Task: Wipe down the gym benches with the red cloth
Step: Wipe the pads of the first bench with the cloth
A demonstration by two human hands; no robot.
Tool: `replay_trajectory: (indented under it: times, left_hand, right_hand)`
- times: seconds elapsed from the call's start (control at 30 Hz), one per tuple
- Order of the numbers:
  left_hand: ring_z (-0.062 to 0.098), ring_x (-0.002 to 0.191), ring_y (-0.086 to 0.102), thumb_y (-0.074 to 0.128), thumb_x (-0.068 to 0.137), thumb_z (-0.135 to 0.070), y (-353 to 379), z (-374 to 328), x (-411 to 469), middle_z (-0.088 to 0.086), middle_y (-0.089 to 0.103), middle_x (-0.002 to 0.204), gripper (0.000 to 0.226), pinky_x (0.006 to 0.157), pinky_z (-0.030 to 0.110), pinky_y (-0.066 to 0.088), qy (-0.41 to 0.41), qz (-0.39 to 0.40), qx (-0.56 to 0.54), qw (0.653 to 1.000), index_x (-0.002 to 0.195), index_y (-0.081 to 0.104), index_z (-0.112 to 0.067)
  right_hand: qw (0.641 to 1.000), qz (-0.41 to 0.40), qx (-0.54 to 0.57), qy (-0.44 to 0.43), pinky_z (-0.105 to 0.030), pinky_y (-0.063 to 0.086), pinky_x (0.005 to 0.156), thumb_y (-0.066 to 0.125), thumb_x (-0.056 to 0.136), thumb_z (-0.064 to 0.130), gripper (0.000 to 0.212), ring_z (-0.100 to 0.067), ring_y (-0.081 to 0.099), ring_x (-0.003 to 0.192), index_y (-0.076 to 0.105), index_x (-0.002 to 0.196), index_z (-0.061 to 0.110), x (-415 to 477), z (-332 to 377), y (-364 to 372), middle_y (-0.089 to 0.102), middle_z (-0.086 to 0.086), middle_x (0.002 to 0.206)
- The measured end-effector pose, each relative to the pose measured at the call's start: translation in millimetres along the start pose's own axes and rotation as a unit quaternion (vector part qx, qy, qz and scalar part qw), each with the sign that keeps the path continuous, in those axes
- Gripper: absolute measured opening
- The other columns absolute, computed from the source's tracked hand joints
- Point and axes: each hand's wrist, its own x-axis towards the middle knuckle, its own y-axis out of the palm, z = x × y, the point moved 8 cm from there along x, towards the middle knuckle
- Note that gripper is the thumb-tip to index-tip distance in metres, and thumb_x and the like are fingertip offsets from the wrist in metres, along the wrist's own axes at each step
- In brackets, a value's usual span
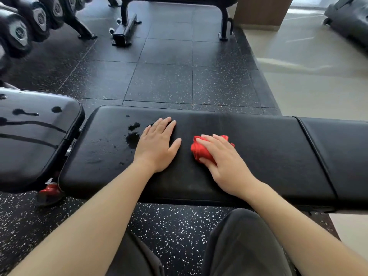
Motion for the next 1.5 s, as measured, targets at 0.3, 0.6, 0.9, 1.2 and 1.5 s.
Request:
replay_trajectory:
  times: [0.3,0.6,0.9,1.2,1.5]
  left_hand:
    - [0.010,0.145,0.003,0.032,0.097,-0.045,0.0,0.7,2.1,-0.008,0.010,0.158,0.058,0.118,0.032,0.003,-0.005,-0.001,0.012,1.000,0.149,0.017,-0.025]
    - [0.011,0.145,0.005,0.032,0.097,-0.044,0.8,0.6,2.1,-0.007,0.012,0.158,0.057,0.117,0.032,0.004,-0.001,-0.001,0.010,1.000,0.149,0.019,-0.024]
    - [0.010,0.146,0.003,0.029,0.098,-0.042,0.8,-0.2,-5.3,-0.008,0.010,0.158,0.056,0.117,0.031,0.001,0.003,0.003,0.005,1.000,0.149,0.018,-0.023]
    - [0.012,0.145,0.009,0.035,0.097,-0.042,-1.7,0.7,-1.6,-0.006,0.017,0.157,0.055,0.118,0.033,0.007,0.005,-0.006,-0.003,1.000,0.148,0.025,-0.023]
    - [0.011,0.145,0.008,0.034,0.097,-0.041,-2.4,-1.2,-4.2,-0.006,0.016,0.157,0.055,0.118,0.033,0.006,0.006,-0.007,-0.008,1.000,0.148,0.025,-0.022]
  right_hand:
    - [0.998,-0.023,0.004,0.054,-0.035,0.017,0.114,0.053,0.093,0.032,0.048,-0.029,0.033,0.134,0.044,0.137,0.016,98.7,-29.0,10.6,0.043,-0.004,0.144]
    - [1.000,0.004,0.016,0.023,-0.025,0.008,0.113,0.053,0.093,0.027,0.049,-0.028,0.030,0.136,0.042,0.139,0.015,42.9,-2.9,6.3,0.040,-0.006,0.146]
    - [0.999,-0.015,0.035,0.015,-0.023,0.014,0.114,0.041,0.089,0.043,0.050,-0.017,0.033,0.135,0.046,0.135,0.024,-60.7,16.9,0.7,0.044,0.008,0.143]
    - [0.997,-0.048,0.010,0.061,-0.038,0.029,0.110,0.043,0.087,0.042,0.054,-0.030,0.045,0.124,0.052,0.131,0.012,4.3,-3.2,1.5,0.052,-0.006,0.135]
    - [0.988,-0.123,0.084,0.043,-0.029,0.031,0.108,0.052,0.088,0.034,0.045,-0.023,0.049,0.121,0.055,0.128,0.013,15.3,-26.2,-53.2,0.058,-0.005,0.129]
